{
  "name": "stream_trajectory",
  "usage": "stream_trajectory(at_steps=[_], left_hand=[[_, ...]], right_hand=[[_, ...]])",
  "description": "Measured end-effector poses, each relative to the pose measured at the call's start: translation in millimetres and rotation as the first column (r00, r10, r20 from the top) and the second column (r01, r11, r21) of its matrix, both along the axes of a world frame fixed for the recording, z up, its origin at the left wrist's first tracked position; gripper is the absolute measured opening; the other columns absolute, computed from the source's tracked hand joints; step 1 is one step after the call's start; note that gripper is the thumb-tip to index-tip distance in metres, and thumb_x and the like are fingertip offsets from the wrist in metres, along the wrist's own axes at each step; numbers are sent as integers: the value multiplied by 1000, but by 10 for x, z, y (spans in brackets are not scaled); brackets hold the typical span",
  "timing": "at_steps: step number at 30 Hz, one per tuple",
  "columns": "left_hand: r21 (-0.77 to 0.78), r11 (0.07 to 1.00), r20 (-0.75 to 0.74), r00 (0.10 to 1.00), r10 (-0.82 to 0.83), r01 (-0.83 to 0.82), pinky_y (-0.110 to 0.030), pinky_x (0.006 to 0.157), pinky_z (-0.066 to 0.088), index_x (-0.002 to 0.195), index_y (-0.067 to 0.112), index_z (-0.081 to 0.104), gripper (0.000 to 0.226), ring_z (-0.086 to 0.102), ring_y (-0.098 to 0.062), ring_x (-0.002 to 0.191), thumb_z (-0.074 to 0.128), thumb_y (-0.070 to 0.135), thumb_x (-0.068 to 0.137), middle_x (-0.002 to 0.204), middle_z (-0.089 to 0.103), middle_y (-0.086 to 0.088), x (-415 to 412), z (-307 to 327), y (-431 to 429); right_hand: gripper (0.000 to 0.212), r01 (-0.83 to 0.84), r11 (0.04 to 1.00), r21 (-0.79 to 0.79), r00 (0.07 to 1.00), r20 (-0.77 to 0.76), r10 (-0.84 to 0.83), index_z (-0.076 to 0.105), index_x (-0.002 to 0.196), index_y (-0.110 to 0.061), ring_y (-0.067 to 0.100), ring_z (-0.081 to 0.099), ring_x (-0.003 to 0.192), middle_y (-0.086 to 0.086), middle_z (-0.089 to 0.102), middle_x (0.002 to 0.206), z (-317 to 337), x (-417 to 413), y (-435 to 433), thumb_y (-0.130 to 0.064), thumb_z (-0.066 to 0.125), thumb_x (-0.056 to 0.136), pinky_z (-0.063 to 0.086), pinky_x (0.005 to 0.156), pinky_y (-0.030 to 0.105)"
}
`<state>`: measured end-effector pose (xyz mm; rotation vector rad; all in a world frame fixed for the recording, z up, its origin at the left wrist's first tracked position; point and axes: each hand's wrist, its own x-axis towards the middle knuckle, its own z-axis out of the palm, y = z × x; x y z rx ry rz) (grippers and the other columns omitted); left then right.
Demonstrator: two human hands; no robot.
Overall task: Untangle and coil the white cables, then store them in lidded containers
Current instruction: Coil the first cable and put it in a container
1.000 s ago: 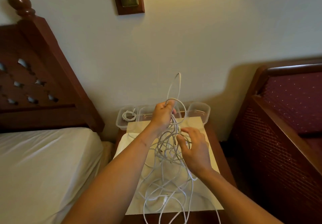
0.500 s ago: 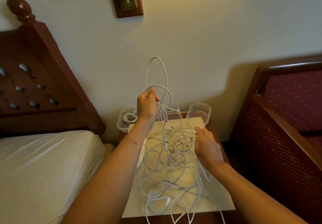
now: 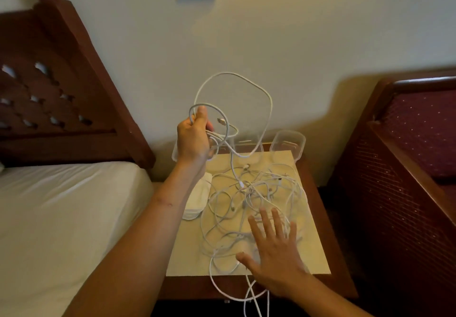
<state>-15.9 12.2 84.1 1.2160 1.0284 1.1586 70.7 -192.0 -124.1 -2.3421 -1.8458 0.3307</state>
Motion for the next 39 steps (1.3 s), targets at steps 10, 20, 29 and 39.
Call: stream_trajectory(at_steps=[10, 20, 29, 39], left_hand=[[-196, 979, 69, 997, -41, 53, -16, 40, 19, 60, 15, 48, 51, 25, -9, 35, 52, 32, 108, 51, 35, 1, -416, -422, -592], [-222, 970, 64, 994, -92, 104, -19, 43, 21, 47, 22, 48, 61, 21, -11, 42, 51, 30, 108, 53, 29, 2, -627, -343, -892], [-262, 958, 104, 990, -95, 120, -22, 44, 16, 50, 22, 49, 59, 23, -13, 47, 53, 36, 107, 58, 29, 1, -895, -175, -1231], [-587, 805, -83, 983, -164, 85, -20, 38, 19, 84, 11, 56, 38, 29, -11, 40, 58, 44, 104, 59, 41, 1, -1282, -460, -1877]], right_hand=[[91, 50, 987, -150, 999, -3, -51, -19, 161, -27, 25, -16, 158, 1, -28, 168, -373, 249, 354, -77, -9, 85, -15, 117, 67], [56, 11, 982, -187, 993, 116, 11, 32, 158, -24, 26, 12, 158, 3, 17, 171, 117, 404, 722, -49, 28, 108, -5, 120, 70], [14, 299, 912, 281, 743, -669, -38, 77, 109, -28, 5, 70, 103, -15, 76, 104, 1269, 4, -497, -26, 65, 101, 55, 91, 28], [19, -38, 958, 285, 666, -707, 237, 79, 111, -24, 6, 66, 78, -11, 70, 83, 1429, -504, -1414, -17, 67, 98, 45, 66, 17]])
